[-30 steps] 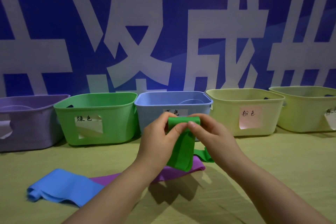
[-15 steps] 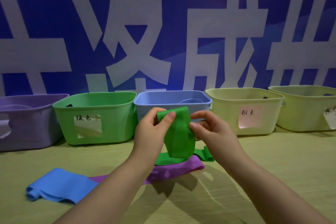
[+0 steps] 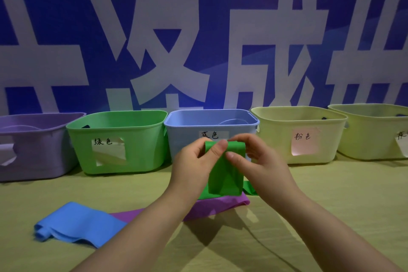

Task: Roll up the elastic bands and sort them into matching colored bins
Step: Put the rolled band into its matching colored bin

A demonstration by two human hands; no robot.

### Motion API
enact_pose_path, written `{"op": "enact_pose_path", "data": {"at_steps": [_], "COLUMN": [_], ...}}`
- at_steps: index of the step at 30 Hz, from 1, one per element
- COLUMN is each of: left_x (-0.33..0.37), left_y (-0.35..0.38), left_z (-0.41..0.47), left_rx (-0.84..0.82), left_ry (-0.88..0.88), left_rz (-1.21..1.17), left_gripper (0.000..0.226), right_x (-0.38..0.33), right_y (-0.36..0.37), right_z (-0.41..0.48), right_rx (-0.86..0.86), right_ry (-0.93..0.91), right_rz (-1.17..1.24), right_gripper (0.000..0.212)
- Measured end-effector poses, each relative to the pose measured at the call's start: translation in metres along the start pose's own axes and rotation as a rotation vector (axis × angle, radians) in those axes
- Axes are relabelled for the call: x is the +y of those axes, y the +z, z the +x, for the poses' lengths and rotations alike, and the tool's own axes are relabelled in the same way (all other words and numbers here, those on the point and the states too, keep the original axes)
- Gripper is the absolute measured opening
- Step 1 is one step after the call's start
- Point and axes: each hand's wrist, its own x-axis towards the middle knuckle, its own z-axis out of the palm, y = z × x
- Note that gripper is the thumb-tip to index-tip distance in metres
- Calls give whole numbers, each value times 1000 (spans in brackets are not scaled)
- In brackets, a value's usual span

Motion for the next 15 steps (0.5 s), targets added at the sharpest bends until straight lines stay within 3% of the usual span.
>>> {"op": "enact_pose_path", "data": {"at_steps": [4, 10, 13, 15], "left_x": [0, -1, -6, -5], "left_y": [-2, 0, -1, -1], "left_z": [1, 3, 5, 4], "left_rx": [-8, -65, -43, -29], "left_ry": [0, 47, 49, 52], "left_rz": [-8, -43, 20, 25], "left_gripper": [43, 19, 28, 11], "right_x": [3, 0, -2, -3], "right_y": [1, -3, -4, -2], "right_z": [2, 2, 2, 2], "right_rx": [-16, 2, -8, -13], "right_ry": [40, 104, 152, 147], "right_rz": [89, 161, 156, 185], "right_gripper": [6, 18, 30, 31]}}
